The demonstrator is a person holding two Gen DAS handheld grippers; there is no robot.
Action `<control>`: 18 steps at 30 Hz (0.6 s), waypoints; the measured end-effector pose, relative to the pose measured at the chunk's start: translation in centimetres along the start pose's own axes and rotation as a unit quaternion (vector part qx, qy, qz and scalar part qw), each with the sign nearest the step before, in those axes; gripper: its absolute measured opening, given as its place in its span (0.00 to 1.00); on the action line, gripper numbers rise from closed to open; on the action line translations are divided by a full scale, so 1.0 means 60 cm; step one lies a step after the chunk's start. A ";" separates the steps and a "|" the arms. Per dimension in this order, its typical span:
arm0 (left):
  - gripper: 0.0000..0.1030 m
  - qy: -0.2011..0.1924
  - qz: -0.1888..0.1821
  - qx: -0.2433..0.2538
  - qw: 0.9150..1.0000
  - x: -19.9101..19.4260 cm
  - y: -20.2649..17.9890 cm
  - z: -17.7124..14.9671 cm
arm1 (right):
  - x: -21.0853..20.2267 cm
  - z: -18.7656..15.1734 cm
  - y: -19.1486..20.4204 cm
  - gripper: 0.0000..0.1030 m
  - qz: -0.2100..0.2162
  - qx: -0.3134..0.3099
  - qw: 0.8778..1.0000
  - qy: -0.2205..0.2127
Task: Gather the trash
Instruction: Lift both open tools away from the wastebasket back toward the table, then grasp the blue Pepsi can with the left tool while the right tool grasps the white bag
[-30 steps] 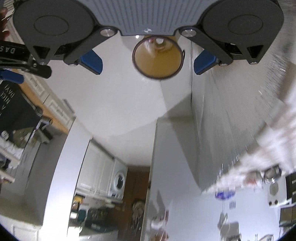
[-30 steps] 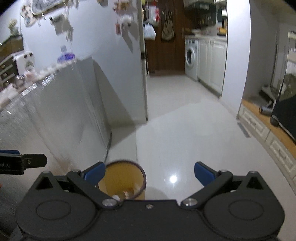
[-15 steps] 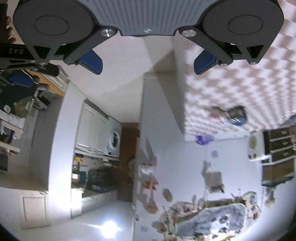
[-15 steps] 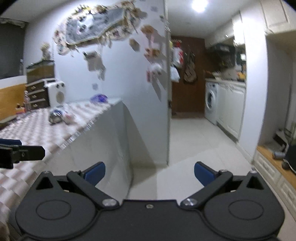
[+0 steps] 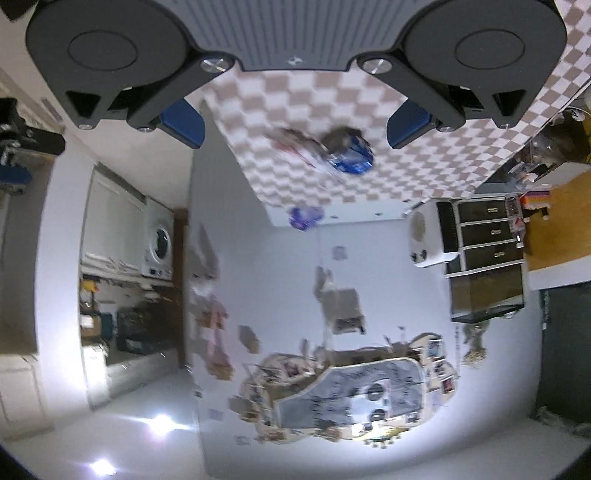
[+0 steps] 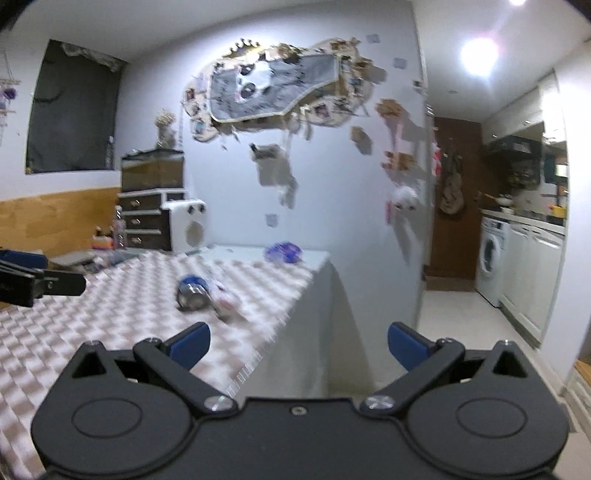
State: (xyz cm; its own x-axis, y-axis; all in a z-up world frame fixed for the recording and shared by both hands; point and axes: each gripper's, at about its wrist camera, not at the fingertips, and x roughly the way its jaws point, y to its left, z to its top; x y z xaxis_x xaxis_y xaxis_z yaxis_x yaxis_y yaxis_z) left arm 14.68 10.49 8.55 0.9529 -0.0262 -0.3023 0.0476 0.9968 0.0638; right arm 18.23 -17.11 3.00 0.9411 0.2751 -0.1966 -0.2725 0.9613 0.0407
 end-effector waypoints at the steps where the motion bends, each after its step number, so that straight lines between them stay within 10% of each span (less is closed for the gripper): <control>1: 1.00 0.002 -0.004 -0.010 1.000 0.019 0.020 0.008 | 0.015 0.009 0.010 1.00 0.004 0.001 1.000 -0.007; 18: 0.99 0.069 -0.013 -0.124 0.990 0.431 0.161 -0.045 | 0.339 0.026 0.092 1.00 0.064 0.024 0.997 0.020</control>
State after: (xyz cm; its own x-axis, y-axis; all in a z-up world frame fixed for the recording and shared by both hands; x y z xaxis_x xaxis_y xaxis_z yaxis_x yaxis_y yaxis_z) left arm 39.00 19.63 -1.22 0.9017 -0.0585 -0.4283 -0.0198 0.9842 -0.1761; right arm 36.19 -6.22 0.74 0.8905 0.3955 -0.2250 -0.3788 0.9183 0.1153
